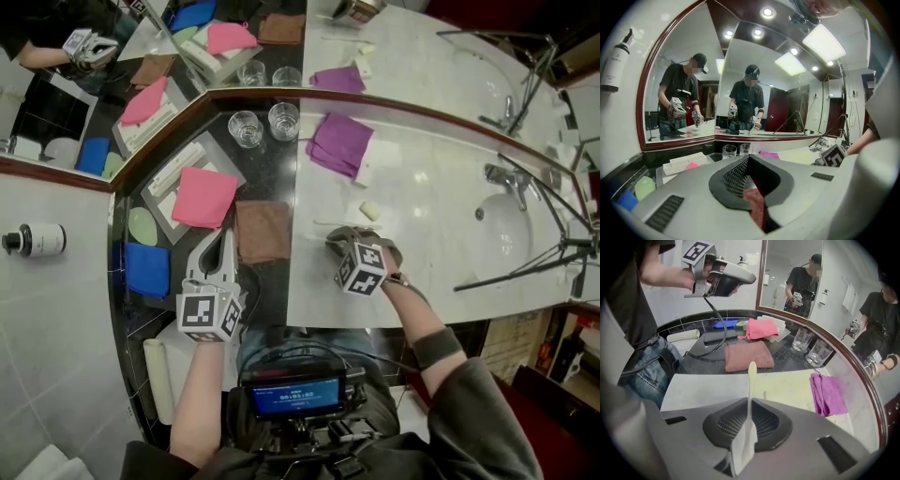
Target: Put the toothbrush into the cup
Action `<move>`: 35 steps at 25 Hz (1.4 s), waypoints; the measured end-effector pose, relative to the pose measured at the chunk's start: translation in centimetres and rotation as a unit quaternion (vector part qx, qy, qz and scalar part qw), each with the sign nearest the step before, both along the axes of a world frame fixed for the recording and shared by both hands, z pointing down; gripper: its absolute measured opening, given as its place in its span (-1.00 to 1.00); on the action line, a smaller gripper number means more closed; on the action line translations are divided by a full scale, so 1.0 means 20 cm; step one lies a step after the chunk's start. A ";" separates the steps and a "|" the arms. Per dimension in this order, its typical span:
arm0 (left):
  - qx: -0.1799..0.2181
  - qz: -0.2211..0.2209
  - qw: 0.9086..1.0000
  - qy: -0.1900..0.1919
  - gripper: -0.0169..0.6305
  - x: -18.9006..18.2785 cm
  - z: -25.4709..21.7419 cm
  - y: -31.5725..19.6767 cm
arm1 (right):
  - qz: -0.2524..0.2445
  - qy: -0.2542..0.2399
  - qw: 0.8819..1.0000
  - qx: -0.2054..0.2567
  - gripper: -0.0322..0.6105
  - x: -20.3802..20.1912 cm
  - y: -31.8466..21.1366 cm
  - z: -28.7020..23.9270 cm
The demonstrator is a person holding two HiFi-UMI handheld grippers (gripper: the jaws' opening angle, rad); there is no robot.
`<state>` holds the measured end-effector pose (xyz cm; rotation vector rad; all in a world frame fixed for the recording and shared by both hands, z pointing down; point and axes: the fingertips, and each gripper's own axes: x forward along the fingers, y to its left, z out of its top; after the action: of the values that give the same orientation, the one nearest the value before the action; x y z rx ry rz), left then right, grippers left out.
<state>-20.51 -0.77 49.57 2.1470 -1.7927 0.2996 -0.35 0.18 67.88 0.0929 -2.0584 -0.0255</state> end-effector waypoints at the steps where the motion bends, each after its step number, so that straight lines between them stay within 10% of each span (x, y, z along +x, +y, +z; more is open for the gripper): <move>1: -0.002 0.001 1.000 0.000 -0.95 0.00 0.00 0.00 | 0.004 -0.011 1.000 0.008 -0.75 -0.03 -0.02 -0.04; 9: -0.006 0.003 1.000 -0.005 -0.95 -0.04 0.00 -0.04 | 0.070 -0.134 0.988 0.040 -0.75 -0.29 -0.25 -0.36; 19: -0.001 -0.007 1.000 0.000 -0.95 -0.12 0.01 -0.08 | 0.190 -0.326 0.924 0.069 -0.75 -0.51 -0.61 -0.86; 35: 0.000 0.020 1.000 -0.005 -0.95 -0.23 0.12 -0.47 | 0.210 -0.404 0.884 0.106 -0.75 -1.10 -1.14 -0.94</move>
<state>-25.11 -10.16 51.99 2.1871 -1.7567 0.3219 -22.26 -22.55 49.00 0.8036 -2.8137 0.0700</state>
